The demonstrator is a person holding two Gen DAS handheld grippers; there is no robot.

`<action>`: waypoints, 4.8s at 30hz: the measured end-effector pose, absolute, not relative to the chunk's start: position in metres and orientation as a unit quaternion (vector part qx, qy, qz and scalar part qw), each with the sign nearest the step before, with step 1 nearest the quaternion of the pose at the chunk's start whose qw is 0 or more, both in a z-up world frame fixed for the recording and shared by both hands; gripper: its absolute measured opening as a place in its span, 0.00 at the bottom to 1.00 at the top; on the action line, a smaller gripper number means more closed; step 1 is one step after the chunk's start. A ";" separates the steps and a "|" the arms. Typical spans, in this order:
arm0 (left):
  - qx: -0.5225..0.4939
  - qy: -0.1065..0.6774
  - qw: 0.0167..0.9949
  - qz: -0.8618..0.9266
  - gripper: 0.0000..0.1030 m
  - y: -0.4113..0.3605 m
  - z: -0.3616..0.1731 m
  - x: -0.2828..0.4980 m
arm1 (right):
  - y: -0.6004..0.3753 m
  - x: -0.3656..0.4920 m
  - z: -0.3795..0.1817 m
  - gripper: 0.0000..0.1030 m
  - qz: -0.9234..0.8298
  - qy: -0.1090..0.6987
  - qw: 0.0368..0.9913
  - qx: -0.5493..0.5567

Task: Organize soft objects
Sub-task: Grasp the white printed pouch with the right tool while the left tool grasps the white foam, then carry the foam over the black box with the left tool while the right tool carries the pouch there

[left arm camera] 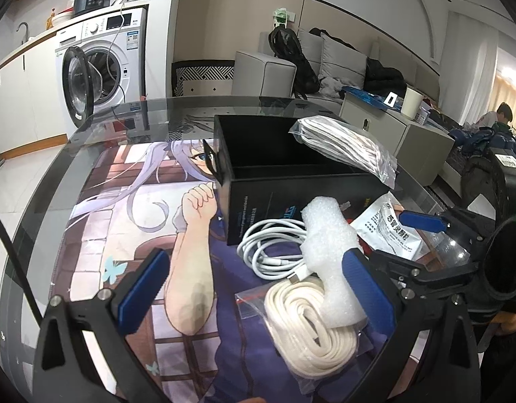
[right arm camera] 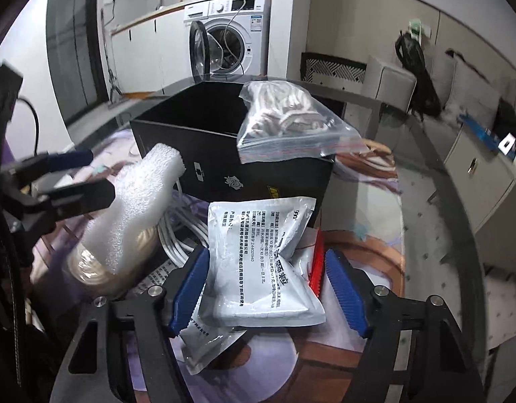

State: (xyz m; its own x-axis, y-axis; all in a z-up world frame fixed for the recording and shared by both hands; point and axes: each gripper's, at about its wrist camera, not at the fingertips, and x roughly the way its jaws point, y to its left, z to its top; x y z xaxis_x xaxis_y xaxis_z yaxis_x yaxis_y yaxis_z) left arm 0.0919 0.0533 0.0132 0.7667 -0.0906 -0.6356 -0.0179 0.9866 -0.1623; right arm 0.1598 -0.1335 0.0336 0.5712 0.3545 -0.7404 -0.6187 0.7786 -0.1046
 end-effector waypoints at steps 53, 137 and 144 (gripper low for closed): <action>-0.022 0.326 0.941 -0.092 0.34 0.011 0.030 0.084 | -0.172 0.124 0.071 0.42 0.327 0.294 0.892 -0.100; -0.073 0.318 0.944 -0.054 0.35 0.049 0.047 0.185 | -0.091 0.280 0.072 0.42 0.359 0.398 0.843 -0.030; -0.074 0.318 0.944 -0.057 0.35 0.050 0.048 0.186 | -0.091 0.278 0.072 0.42 0.376 0.417 0.827 -0.014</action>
